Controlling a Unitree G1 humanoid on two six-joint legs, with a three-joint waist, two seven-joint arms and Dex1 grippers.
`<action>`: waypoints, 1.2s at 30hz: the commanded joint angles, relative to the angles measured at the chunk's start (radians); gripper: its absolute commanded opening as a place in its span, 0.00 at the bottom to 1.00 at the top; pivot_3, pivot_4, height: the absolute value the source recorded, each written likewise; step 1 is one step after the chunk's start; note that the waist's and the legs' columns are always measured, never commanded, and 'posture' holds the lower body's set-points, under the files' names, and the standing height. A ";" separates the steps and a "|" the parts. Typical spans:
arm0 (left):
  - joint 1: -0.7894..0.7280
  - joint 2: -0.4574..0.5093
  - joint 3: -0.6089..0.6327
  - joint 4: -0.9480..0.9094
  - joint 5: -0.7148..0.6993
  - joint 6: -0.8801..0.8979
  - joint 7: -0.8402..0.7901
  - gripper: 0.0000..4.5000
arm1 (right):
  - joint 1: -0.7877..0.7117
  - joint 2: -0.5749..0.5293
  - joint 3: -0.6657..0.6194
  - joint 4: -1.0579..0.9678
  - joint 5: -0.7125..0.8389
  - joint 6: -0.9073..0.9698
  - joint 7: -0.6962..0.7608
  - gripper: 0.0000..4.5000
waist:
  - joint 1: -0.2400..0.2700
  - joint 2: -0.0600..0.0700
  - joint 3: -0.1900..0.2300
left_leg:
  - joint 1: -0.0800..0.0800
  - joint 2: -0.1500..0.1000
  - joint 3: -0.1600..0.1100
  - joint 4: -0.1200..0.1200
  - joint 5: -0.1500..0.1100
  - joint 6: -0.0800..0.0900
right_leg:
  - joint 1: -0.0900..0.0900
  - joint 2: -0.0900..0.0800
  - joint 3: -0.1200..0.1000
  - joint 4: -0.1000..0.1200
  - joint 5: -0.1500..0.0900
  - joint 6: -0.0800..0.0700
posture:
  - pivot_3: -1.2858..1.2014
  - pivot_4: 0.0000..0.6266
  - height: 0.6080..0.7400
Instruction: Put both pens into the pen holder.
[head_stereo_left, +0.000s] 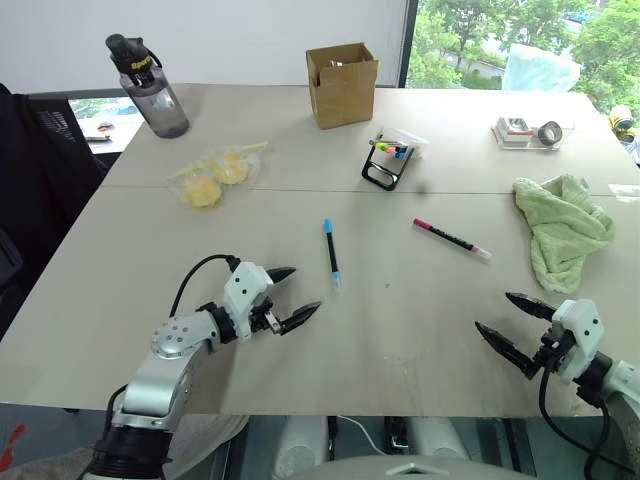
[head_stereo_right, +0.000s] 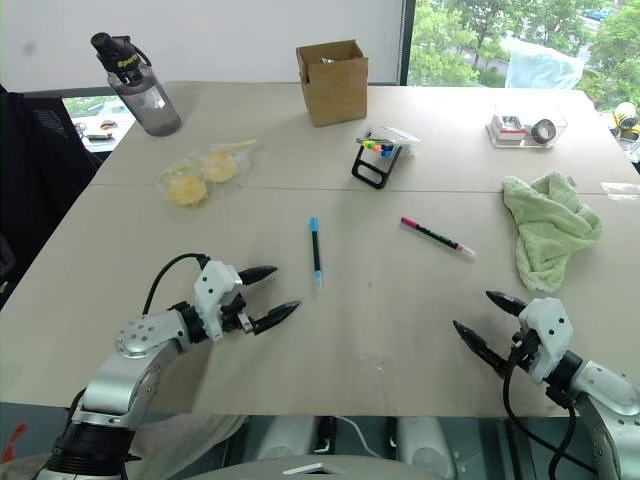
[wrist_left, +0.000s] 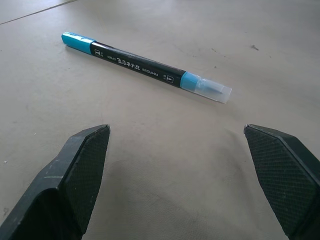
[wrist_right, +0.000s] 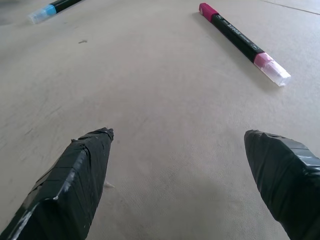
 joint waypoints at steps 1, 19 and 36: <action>0.001 -0.001 0.015 -0.030 -0.007 -0.015 0.005 0.99 | 0.002 -0.003 -0.003 -0.010 0.004 -0.014 0.011 1.00 | 0.000 0.000 0.000 | 0.000 0.000 0.000 0.000 0.000 0.000 | 0.000 0.000 0.000 0.000 0.000 0.000 | 0.52 0.24 0.97; -0.134 0.071 0.135 -0.096 -0.335 0.186 -0.144 0.99 | -0.390 0.016 0.106 0.140 -0.077 0.125 -0.100 1.00 | -0.004 -0.001 0.001 | 0.000 0.000 0.000 0.001 0.000 0.000 | 0.000 0.001 0.000 0.002 0.000 0.000 | 0.52 0.24 0.97; -0.193 0.218 0.149 -0.148 -0.393 0.284 -0.285 1.00 | -0.647 -0.024 0.206 0.438 -0.107 0.247 0.048 0.28 | -0.002 0.000 0.001 | -0.001 0.000 0.000 0.000 -0.001 0.001 | -0.001 0.001 0.000 -0.001 0.000 0.000 | 0.52 0.24 0.97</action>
